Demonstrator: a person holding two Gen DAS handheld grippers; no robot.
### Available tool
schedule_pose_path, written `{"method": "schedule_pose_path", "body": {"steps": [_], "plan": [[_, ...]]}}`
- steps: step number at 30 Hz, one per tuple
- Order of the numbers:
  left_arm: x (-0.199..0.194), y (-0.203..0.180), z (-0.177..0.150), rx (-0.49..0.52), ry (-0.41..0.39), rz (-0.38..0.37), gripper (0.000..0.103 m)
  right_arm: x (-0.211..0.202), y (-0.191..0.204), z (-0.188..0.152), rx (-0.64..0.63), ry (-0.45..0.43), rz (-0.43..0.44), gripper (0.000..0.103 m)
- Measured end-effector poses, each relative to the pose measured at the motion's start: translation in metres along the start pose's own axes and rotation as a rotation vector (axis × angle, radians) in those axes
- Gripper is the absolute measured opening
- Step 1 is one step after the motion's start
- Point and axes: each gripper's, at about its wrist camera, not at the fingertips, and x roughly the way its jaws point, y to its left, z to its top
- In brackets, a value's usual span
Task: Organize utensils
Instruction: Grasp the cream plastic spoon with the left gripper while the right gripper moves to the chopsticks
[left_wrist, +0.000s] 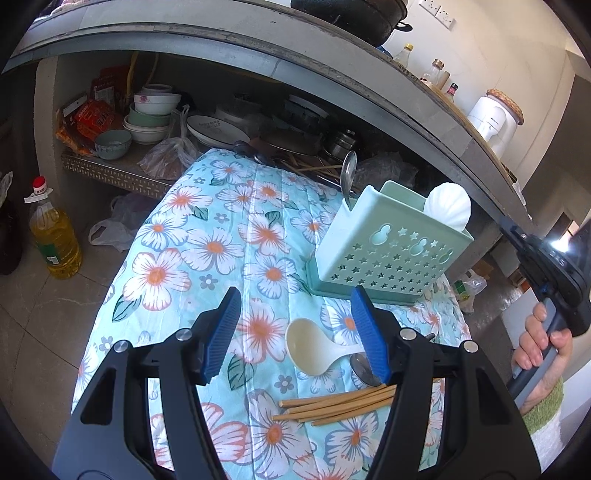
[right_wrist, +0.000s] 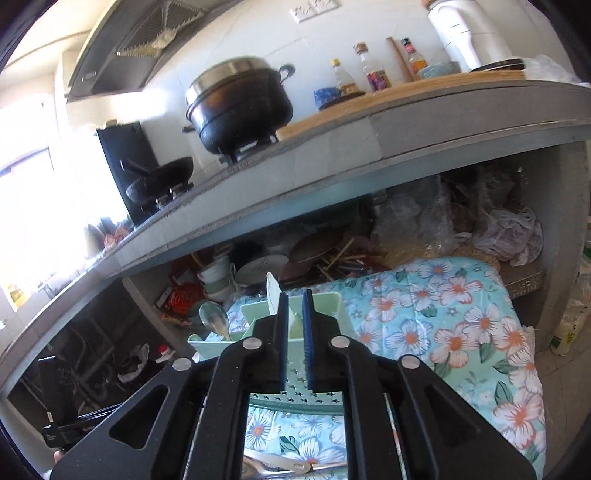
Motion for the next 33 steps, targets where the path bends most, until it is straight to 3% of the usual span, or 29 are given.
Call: {"method": "schedule_pose_path", "body": {"steps": [5, 9, 12, 22, 27, 33], "plan": [[-0.004, -0.001, 0.001, 0.004, -0.002, 0.003, 0.058, -0.036, -0.003, -0.017, -0.007, -0.013, -0.021, 0.022], [-0.004, -0.003, -0.002, 0.014, 0.013, 0.001, 0.058, -0.054, -0.001, -0.038, -0.022, 0.046, -0.026, 0.036], [-0.001, -0.006, -0.006, 0.025, 0.035, 0.007, 0.058, -0.062, -0.001, -0.062, -0.007, 0.117, -0.022, 0.040], [0.012, -0.014, -0.020, 0.052, 0.093, 0.013, 0.058, -0.059, 0.003, -0.143, 0.105, 0.329, -0.012, 0.043], [0.024, -0.017, -0.028, 0.077, 0.124, 0.014, 0.058, -0.058, 0.014, -0.153, 0.048, 0.365, -0.040, 0.047], [0.050, -0.011, -0.032, 0.039, 0.184, -0.004, 0.053, -0.058, 0.022, -0.153, 0.021, 0.374, -0.032, 0.050]]}}
